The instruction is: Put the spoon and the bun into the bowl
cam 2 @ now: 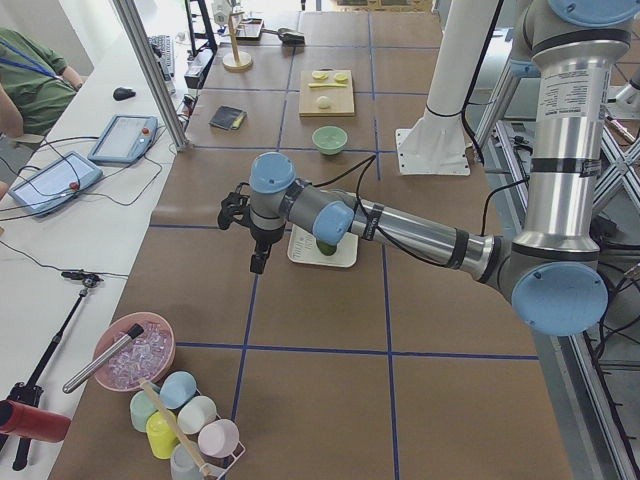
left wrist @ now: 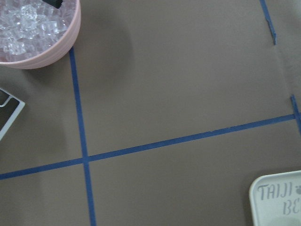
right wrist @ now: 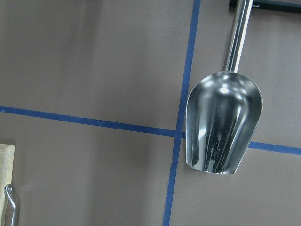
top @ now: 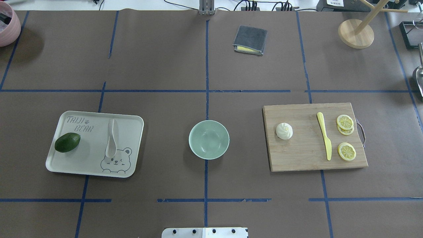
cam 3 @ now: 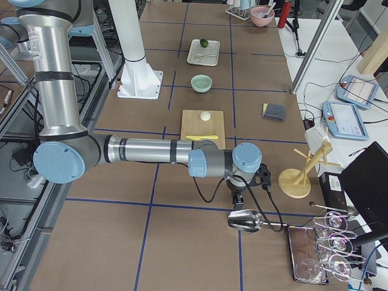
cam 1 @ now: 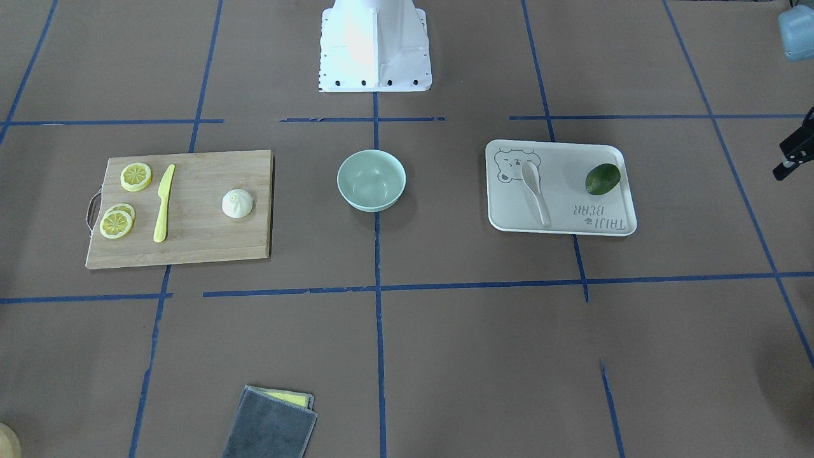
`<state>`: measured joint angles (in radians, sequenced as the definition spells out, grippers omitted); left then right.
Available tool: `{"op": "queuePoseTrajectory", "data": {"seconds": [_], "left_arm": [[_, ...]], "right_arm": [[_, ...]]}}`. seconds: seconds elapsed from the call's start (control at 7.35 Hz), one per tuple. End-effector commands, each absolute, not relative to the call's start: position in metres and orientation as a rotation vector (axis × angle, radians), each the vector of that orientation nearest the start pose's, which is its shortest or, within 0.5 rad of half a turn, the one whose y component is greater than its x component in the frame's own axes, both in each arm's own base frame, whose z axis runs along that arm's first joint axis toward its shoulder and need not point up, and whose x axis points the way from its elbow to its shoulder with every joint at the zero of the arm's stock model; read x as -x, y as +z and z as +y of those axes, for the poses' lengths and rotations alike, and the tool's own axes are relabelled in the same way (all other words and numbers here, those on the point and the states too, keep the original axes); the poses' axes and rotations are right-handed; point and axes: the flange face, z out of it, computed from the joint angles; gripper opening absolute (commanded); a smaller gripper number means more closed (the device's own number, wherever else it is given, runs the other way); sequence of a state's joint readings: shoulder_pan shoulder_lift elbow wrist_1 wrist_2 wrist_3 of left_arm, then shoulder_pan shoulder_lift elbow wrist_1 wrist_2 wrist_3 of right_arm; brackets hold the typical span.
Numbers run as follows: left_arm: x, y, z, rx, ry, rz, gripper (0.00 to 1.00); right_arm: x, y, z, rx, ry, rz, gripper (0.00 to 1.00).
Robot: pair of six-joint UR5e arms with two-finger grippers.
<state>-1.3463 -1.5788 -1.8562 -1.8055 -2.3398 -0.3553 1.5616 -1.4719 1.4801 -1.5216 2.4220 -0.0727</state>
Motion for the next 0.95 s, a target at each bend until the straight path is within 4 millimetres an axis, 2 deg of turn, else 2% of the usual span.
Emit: {"op": "queuePoseTrajectory", "data": {"seconds": [0.0, 0.27, 0.41, 0.54, 0.68, 0.82], "left_arm": [[-0.121, 0.455, -0.487, -0.206, 0.017, 0.938, 1.0], [-0.204, 0.432, -0.468, -0.182, -0.069, 0.98, 1.0], [-0.251, 0.407, -0.464, -0.169, -0.11, 0.991, 0.99], [-0.289, 0.395, -0.457, -0.16, -0.134, 0.988, 0.99], [-0.321, 0.387, -0.456, -0.161, -0.144, 0.98, 0.99], [-0.338, 0.391, -0.455, -0.167, -0.146, 0.961, 0.99]], "right_arm": [[-0.053, 0.644, -0.537, -0.077, -0.098, -0.851, 1.0], [-0.054, 0.624, -0.548, -0.115, -0.117, -0.839, 1.0], [-0.053, 0.626, -0.548, -0.108, -0.112, -0.848, 1.0], [-0.053, 0.623, -0.544, -0.115, -0.115, -0.848, 1.0], [-0.053, 0.616, -0.544, -0.126, -0.119, -0.852, 1.0], [-0.051, 0.608, -0.544, -0.115, -0.076, -0.883, 1.0]]}}
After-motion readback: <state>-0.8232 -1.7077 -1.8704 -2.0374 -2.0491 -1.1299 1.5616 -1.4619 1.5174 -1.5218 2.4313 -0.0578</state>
